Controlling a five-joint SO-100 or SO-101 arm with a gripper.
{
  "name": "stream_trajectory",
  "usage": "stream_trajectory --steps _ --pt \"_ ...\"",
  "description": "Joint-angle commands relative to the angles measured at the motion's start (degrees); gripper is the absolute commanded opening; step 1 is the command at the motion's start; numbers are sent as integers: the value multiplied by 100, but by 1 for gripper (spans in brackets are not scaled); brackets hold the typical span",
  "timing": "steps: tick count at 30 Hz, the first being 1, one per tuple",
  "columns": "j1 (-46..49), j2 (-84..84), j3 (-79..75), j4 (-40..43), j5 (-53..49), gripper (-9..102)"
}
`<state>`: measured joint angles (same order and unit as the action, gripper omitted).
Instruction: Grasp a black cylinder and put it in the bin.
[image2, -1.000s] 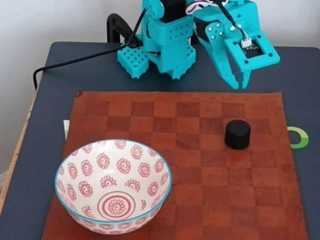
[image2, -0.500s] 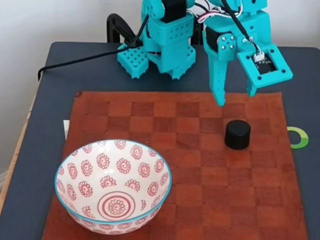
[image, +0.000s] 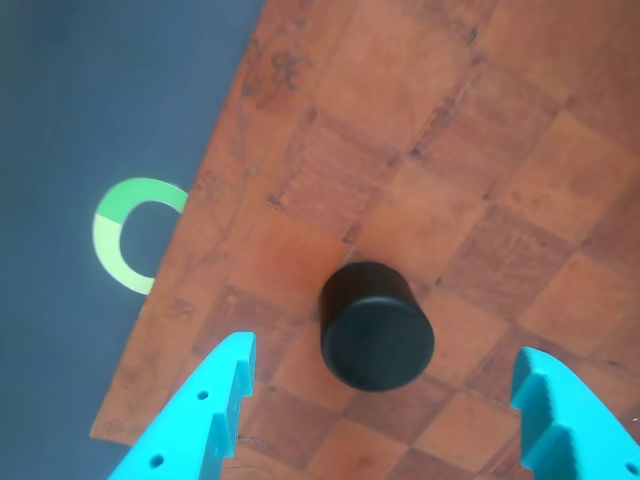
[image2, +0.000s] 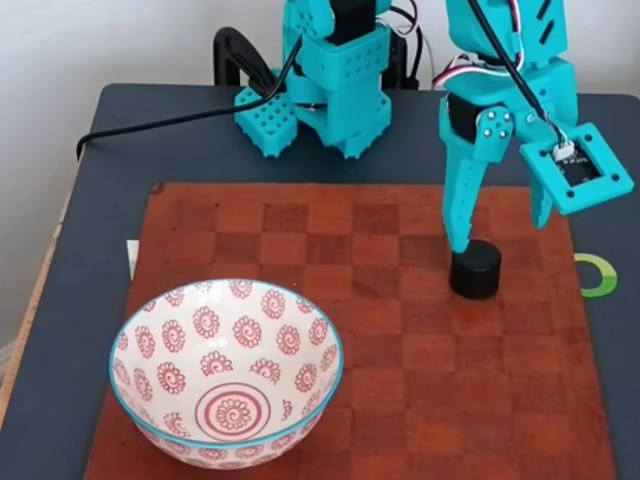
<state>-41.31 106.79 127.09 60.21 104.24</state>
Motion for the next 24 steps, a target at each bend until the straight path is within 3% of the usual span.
stream_trajectory --steps 1,14,24 --pt "18 -132 -237 -53 26 32" --pt "53 -967 -158 -404 26 32" --pt "62 -1151 -141 -308 18 22"
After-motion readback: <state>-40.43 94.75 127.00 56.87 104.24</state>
